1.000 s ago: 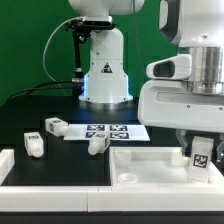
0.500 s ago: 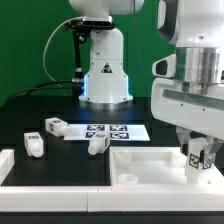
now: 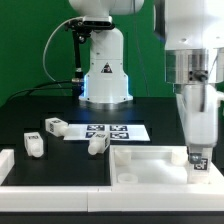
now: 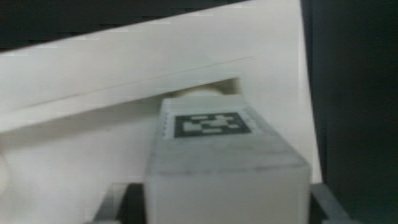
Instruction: Assemble one leg
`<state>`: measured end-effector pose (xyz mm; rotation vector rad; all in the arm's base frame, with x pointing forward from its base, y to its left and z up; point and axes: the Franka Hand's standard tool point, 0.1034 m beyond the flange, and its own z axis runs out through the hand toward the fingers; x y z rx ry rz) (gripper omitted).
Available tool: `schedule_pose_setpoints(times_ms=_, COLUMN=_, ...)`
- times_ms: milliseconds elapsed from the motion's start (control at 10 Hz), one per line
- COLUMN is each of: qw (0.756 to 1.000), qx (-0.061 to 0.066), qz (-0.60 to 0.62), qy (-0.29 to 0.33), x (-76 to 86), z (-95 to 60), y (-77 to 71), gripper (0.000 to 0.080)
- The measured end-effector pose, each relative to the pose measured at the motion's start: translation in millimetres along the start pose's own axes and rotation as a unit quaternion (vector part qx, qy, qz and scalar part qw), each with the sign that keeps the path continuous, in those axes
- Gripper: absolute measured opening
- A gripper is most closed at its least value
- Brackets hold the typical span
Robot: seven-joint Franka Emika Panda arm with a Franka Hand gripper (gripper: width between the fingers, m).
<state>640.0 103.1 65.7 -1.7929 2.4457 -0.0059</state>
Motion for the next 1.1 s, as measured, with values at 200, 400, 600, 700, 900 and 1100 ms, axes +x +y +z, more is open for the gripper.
schedule_pose_setpoints(times_ms=200, qw=0.998, qx=0.005, qz=0.06, qy=-0.004, x=-1.3, z=-0.6, y=0.7, gripper=0.0288)
schedule_pose_setpoints(times_ms=400, qw=0.999, qx=0.006, qz=0.052, qy=-0.002, x=-1.1, z=-0.6, y=0.8, gripper=0.0288)
schedule_pose_setpoints(times_ms=600, qw=0.999, qx=0.006, qz=0.048, qy=-0.002, x=-0.9, z=0.6, y=1.2, gripper=0.0537)
schedule_pose_setpoints(times_ms=700, qw=0.999, qx=0.007, qz=0.036, qy=-0.001, x=-2.8, z=-1.0, y=1.2, gripper=0.0537)
schedule_pose_setpoints(times_ms=900, qw=1.0, qx=0.019, qz=0.008, qy=-0.02, x=-22.3, z=-34.1, y=1.6, gripper=0.0643)
schedule_pose_setpoints(times_ms=1100, qw=0.999, qx=0.025, qz=0.012, qy=-0.035, x=-34.3, z=-57.3, y=1.1, gripper=0.0648)
